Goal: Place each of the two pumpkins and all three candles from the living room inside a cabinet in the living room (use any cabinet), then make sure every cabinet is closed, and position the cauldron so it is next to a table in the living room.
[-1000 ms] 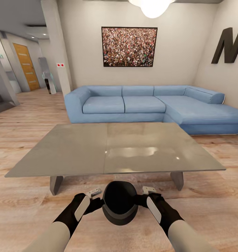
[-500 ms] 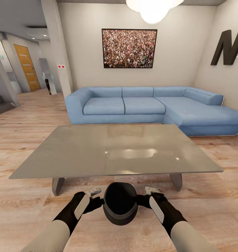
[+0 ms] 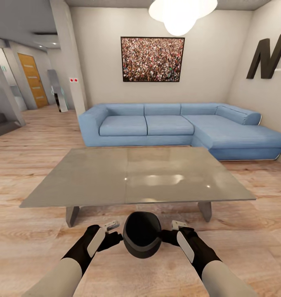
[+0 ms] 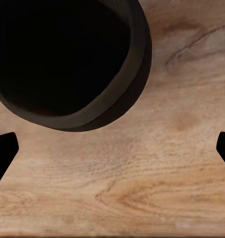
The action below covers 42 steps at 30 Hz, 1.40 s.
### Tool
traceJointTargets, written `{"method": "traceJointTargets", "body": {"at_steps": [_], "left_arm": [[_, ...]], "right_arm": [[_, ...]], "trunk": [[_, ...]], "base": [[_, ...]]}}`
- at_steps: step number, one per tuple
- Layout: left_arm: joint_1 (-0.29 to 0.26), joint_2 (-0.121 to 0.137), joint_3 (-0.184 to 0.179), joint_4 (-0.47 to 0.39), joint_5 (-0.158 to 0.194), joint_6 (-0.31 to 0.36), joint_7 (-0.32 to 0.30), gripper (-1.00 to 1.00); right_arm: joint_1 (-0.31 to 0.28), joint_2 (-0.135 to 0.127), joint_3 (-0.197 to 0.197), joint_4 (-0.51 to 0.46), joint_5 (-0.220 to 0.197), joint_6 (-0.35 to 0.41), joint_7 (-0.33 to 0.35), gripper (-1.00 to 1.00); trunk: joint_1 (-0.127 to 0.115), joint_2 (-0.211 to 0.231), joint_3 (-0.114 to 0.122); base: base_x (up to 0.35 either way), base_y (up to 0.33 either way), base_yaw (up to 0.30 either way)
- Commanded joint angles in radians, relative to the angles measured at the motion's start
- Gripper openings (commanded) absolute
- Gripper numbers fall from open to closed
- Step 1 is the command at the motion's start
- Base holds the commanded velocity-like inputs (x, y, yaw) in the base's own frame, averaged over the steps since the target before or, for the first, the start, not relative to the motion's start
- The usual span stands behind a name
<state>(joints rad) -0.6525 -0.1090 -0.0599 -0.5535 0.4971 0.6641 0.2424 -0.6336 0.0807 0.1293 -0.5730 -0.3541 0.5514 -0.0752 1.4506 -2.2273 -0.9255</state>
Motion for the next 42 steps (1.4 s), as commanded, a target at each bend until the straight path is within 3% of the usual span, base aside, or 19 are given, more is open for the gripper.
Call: {"method": "traceJointTargets", "body": {"at_steps": [1, 8, 28, 32, 37, 42], "left_arm": [[0.0, 0.0, 0.0, 0.0, 0.0, 0.003, 0.0, 1.0], [-0.001, 0.001, 0.0, 0.0, 0.0, 0.013, 0.0, 1.0], [-0.001, -0.002, 0.0, 0.0, 0.001, 0.015, -0.001, 1.0], [-0.001, -0.002, 0.0, 0.0, 0.001, 0.021, -0.001, 1.0], [-0.001, -0.003, 0.0, 0.0, 0.001, 0.035, -0.002, 1.0], [-0.001, -0.001, -0.001, 0.0, 0.0, 0.035, -0.002, 1.0]], "right_arm": [[0.0, 0.0, -0.006, 0.0, 0.0, 0.001, 0.0, 1.0], [0.0, -0.001, -0.028, 0.001, 0.001, 0.007, 0.0, 1.0], [0.0, -0.001, -0.03, 0.002, 0.001, 0.006, 0.0, 1.0], [0.0, -0.007, -0.029, 0.003, 0.001, 0.007, 0.0, 1.0], [-0.001, -0.045, -0.028, 0.004, -0.003, 0.007, 0.002, 1.0], [-0.001, -0.048, -0.029, 0.004, -0.003, 0.007, 0.003, 1.0]], "trunk": [[-0.004, 0.007, 0.003], [-0.031, 0.056, 0.025], [-0.107, 0.196, 0.088], [-0.107, 0.196, 0.088], [-0.107, 0.196, 0.088], [-0.107, 0.196, 0.088]], "base": [[-0.032, 0.004, -0.007], [-0.009, 0.001, -0.188], [0.0, 0.0, -0.283], [0.0, 0.0, -0.288], [0.0, 0.0, -0.289], [0.0, 0.0, -0.289]]}}
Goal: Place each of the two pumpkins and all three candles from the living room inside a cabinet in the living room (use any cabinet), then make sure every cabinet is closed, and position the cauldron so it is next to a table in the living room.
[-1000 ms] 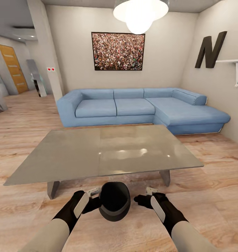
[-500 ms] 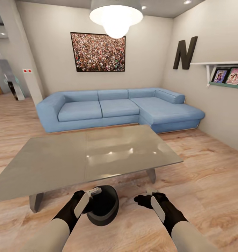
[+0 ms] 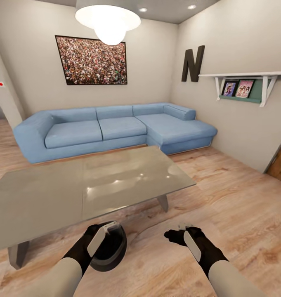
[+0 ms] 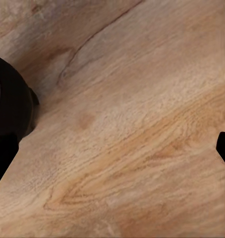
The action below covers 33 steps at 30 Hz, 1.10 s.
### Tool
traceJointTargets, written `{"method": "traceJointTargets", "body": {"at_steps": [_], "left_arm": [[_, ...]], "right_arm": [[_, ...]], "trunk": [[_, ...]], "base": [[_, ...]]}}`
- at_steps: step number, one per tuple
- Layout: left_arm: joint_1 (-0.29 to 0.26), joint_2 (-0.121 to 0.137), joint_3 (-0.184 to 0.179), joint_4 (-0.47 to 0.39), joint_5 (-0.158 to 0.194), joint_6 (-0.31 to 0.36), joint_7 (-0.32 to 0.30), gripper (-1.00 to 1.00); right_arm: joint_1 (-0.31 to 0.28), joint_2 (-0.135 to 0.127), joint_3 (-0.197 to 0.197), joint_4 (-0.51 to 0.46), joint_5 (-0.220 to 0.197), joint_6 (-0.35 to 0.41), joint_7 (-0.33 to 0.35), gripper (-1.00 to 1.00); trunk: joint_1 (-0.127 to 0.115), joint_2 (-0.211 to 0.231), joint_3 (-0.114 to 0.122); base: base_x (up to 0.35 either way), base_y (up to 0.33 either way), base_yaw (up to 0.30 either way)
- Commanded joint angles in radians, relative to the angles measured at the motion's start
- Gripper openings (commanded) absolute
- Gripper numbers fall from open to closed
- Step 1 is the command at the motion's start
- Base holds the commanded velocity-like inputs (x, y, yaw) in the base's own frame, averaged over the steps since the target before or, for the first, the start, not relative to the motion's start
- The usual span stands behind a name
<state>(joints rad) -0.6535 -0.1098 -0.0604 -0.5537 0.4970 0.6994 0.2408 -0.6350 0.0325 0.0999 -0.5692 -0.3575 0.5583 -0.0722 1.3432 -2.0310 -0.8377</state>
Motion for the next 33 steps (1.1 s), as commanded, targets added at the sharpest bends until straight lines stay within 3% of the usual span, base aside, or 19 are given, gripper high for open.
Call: {"method": "traceJointTargets", "body": {"at_steps": [1, 22, 29, 33], "left_arm": [[0.0, 0.0, 0.0, 0.0, 0.0, 0.0, 0.0, 1.0], [0.0, -0.002, 0.001, 0.0, 0.0, 0.0, 0.0, 1.0], [0.0, -0.001, -0.001, 0.0, 0.0, -0.003, 0.0, 1.0], [0.0, -0.001, -0.002, 0.0, -0.002, -0.003, 0.001, 1.0]], "right_arm": [[0.0, 0.0, 0.0, 0.0, 0.0, 0.0, 0.0, 1.0], [0.0, -0.002, 0.0, 0.008, 0.002, 0.0, 0.002, 1.0], [0.0, -0.031, -0.002, 0.01, 0.0, -0.003, 0.001, 1.0], [-0.001, -0.061, -0.038, 0.012, 0.0, -0.007, 0.001, 1.0]], "trunk": [[0.0, 0.0, 0.0], [0.0, 0.0, 0.0], [0.0, 0.0, 0.0], [0.0, 0.0, 0.0]], "base": [[0.0, 0.0, -0.289], [0.0, 0.0, -0.289], [0.0, 0.0, -0.289], [0.0, 0.0, -0.289]]}}
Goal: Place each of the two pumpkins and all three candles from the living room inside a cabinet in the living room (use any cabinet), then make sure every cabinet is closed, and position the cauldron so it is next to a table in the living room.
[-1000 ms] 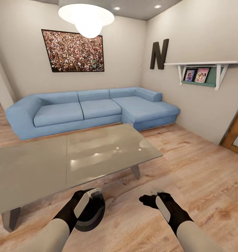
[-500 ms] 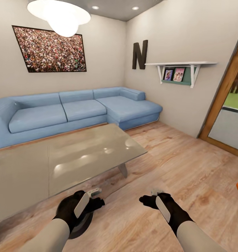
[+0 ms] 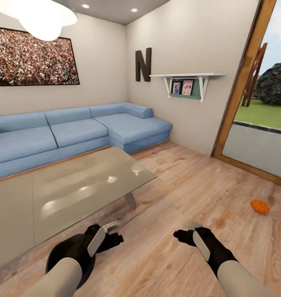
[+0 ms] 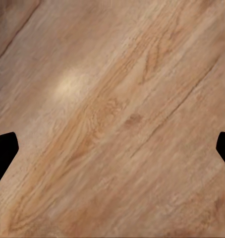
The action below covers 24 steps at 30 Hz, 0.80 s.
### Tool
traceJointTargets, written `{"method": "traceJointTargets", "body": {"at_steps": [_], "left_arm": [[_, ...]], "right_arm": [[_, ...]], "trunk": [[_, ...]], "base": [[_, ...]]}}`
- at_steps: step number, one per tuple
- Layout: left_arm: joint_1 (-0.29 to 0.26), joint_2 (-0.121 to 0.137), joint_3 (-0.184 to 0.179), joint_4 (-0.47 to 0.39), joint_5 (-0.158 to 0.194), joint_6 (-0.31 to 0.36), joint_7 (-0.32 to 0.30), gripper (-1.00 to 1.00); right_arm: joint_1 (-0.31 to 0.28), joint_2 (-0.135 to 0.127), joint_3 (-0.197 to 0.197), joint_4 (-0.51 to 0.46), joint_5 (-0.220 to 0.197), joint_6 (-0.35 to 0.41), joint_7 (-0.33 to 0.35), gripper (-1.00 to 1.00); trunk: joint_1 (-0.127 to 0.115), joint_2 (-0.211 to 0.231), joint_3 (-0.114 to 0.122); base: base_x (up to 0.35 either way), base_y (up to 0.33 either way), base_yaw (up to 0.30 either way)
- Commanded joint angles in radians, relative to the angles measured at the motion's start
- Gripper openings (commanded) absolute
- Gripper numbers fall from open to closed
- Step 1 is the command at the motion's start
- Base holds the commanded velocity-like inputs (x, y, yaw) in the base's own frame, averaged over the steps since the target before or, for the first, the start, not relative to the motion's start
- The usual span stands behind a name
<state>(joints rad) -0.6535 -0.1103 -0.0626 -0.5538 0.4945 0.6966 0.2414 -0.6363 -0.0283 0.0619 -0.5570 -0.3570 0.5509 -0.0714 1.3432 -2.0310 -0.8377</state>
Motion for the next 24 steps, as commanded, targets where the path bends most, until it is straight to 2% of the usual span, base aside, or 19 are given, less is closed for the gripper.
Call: {"method": "traceJointTargets", "body": {"at_steps": [1, 4, 9, 12, 16, 20, 24], "left_arm": [[0.0, 0.001, -0.001, 0.001, -0.001, 0.0, 0.0, 1.0], [0.009, 0.016, -0.003, 0.011, -0.005, -0.004, 0.0, 1.0], [0.017, 0.08, -0.009, 0.032, -0.007, -0.025, -0.001, 1.0], [0.024, 0.101, -0.011, 0.064, -0.01, -0.057, -0.002, 1.0], [0.05, 0.123, -0.014, 0.161, -0.015, -0.163, -0.002, 1.0], [0.057, 0.126, -0.019, 0.247, -0.018, -0.254, -0.004, 1.0], [0.058, 0.126, -0.037, 0.273, -0.025, -0.282, -0.007, 1.0]], "right_arm": [[0.0, -0.009, -0.013, 0.001, 0.0, -0.002, -0.001, 1.0], [0.018, -0.023, -0.072, 0.001, -0.001, -0.006, -0.002, 1.0], [0.085, -0.027, -0.155, 0.001, 0.001, -0.03, -0.003, 1.0], [0.143, -0.027, -0.168, 0.001, 0.001, -0.111, -0.004, 1.0], [0.201, -0.025, -0.173, 0.01, 0.0, -0.18, -0.007, 1.0], [0.219, -0.024, -0.174, 0.04, 0.0, -0.22, -0.009, 1.0], [0.223, -0.024, -0.175, 0.079, 0.0, -0.256, -0.01, 1.0]], "trunk": [[0.0, 0.0, 0.0], [0.0, 0.0, 0.0], [0.0, 0.0, 0.0], [0.0, 0.0, 0.0], [0.0, 0.0, 0.0], [0.0, 0.0, 0.0], [0.0, 0.0, 0.0]], "base": [[0.0, 0.0, -0.289], [0.0, 0.0, -0.289], [0.0, 0.0, -0.289], [0.0, 0.0, -0.289], [0.0, 0.0, -0.289], [0.0, 0.0, -0.289], [0.0, 0.0, -0.289]]}}
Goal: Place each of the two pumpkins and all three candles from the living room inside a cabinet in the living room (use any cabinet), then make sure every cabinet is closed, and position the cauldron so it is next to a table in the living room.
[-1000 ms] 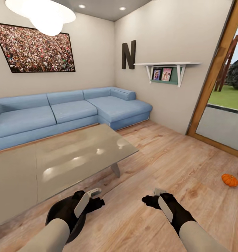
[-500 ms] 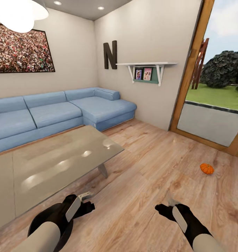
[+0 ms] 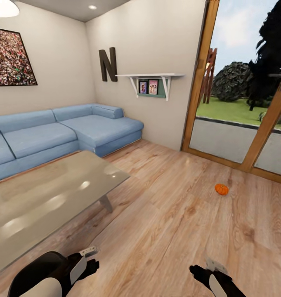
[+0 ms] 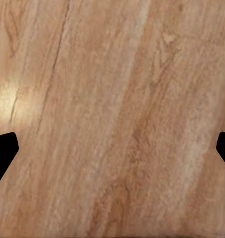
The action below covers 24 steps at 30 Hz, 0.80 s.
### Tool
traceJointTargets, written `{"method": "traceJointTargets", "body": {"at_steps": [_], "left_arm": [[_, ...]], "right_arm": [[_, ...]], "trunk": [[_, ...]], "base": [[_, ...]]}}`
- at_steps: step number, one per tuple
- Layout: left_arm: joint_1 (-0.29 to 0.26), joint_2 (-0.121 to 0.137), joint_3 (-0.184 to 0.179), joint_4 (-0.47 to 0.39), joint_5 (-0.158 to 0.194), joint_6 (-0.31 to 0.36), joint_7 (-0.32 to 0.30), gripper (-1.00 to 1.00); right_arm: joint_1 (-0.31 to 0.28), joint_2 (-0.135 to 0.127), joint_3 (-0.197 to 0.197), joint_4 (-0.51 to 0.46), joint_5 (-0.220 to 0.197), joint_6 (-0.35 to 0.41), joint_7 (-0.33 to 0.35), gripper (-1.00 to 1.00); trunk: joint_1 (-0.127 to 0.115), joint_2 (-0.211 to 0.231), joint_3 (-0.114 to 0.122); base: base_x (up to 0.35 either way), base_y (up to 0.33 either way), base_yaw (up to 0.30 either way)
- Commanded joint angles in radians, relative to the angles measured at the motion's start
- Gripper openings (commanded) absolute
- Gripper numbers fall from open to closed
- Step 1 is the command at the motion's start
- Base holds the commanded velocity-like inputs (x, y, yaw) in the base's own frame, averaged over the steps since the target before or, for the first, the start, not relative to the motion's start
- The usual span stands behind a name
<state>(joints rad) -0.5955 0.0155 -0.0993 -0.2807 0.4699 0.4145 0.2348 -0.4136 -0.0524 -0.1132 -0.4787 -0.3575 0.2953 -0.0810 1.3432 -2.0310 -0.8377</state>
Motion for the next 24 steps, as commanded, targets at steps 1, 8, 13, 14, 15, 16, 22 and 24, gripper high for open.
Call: {"method": "traceJointTargets", "body": {"at_steps": [1, 8, 13, 14, 15, 16, 22, 24], "left_arm": [[0.0, 0.0, -0.01, 0.002, -0.001, -0.002, -0.001, 1.0], [0.0, -0.004, -0.047, 0.002, -0.001, 0.0, -0.003, 1.0], [0.0, -0.008, -0.069, -0.002, -0.002, 0.001, -0.001, 1.0], [0.0, -0.007, -0.073, -0.002, -0.002, 0.0, -0.001, 1.0], [0.0, -0.006, -0.075, -0.003, -0.002, 0.0, -0.001, 1.0], [0.0, -0.004, -0.077, -0.003, -0.002, -0.001, -0.002, 1.0], [-0.001, -0.002, -0.08, -0.003, -0.002, -0.002, -0.003, 1.0], [-0.001, -0.001, -0.08, -0.003, -0.002, -0.002, -0.004, 1.0]], "right_arm": [[0.0, 0.0, 0.0, 0.009, 0.0, -0.005, 0.0, 1.0], [0.001, -0.001, 0.0, 0.038, 0.0, -0.014, 0.0, 1.0], [0.001, -0.002, 0.0, 0.054, 0.0, -0.051, -0.001, 1.0], [0.001, -0.001, 0.0, 0.064, 0.001, -0.056, -0.002, 1.0], [0.001, -0.001, -0.001, 0.074, 0.001, -0.059, -0.002, 1.0], [0.001, -0.002, -0.001, 0.083, 0.001, -0.061, -0.002, 1.0], [0.001, -0.001, 0.0, 0.091, 0.002, -0.063, -0.002, 1.0], [0.001, -0.002, 0.0, 0.092, 0.002, -0.064, -0.002, 1.0]], "trunk": [[0.0, 0.0, 0.0], [0.0, 0.0, 0.0], [0.0, 0.0, 0.0], [0.0, 0.0, 0.0], [0.0, 0.0, 0.0], [0.0, 0.0, 0.0], [0.0, 0.0, -0.001], [0.0, 0.0, -0.002]], "base": [[0.0, 0.0, -0.289], [0.0, 0.0, -0.289], [0.0, 0.0, -0.289], [0.0, 0.0, -0.289], [0.0, 0.0, -0.289], [0.0, 0.0, -0.289], [0.0, 0.0, -0.289], [0.0, 0.0, -0.289]]}}
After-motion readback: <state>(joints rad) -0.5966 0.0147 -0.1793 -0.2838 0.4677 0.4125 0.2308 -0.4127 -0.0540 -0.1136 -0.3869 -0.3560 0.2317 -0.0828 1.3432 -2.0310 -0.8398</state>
